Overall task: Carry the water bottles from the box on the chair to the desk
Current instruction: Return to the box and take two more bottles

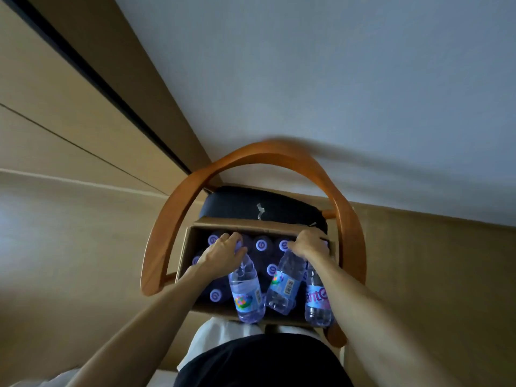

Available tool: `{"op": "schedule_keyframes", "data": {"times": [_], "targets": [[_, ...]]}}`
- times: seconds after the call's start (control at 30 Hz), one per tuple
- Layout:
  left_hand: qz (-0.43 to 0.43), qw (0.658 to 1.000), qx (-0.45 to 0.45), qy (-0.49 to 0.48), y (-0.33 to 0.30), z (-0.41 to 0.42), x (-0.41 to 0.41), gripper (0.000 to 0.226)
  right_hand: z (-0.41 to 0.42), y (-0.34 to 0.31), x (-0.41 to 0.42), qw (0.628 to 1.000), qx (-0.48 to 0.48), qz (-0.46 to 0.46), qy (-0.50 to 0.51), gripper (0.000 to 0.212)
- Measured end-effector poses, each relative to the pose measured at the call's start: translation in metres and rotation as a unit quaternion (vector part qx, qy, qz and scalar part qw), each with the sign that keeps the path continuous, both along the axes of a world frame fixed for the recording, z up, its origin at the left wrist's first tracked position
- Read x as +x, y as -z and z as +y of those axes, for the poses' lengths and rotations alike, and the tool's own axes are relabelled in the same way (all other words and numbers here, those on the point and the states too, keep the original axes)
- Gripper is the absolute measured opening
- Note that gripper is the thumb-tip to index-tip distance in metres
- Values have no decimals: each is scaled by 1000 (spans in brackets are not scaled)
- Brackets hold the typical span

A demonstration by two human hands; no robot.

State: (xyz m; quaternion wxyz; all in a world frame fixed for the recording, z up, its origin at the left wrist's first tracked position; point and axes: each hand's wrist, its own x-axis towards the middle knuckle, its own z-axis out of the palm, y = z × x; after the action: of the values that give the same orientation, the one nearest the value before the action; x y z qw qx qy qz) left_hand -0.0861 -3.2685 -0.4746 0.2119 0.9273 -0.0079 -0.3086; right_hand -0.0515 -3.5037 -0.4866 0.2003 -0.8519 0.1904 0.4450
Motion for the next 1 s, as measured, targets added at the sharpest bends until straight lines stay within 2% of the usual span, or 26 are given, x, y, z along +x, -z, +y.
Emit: {"op": "schedule_keyframes", "data": {"times": [0.1,0.23,0.37,0.47,0.57,0.6,0.67,0.73,0.83,0.9,1.0], "targets": [[18,999,35,19,-4,2,-1,32,3,-4,2,998,40,25,33,30],[29,995,71,60,-8,5,6,34,5,-15,-2,999,34,31,-22,37],[33,992,108,61,-12,8,6,46,11,-15,-17,997,48,-30,-60,38],[20,994,96,54,-15,13,-2,38,22,-17,-24,993,42,-81,-80,35],[-66,992,77,77,-27,19,-12,27,29,-21,-25,981,29,-131,-137,38],[-48,992,69,92,-34,20,-17,28,29,-21,-26,978,29,-142,-151,39],[-61,998,28,13,-41,27,-25,36,27,-22,-26,971,23,-158,-179,40],[9,997,-31,-77,-44,35,-42,29,25,-25,-23,961,4,-172,-218,42],[-11,978,-26,-209,-32,46,-67,25,24,-32,-17,944,-26,-187,-270,45],[0,970,-27,-240,-33,47,-82,28,24,-35,-18,947,0,-184,-265,45],[-36,961,-33,-272,-38,58,-95,24,31,-43,-16,956,57,-187,-217,45]]}}
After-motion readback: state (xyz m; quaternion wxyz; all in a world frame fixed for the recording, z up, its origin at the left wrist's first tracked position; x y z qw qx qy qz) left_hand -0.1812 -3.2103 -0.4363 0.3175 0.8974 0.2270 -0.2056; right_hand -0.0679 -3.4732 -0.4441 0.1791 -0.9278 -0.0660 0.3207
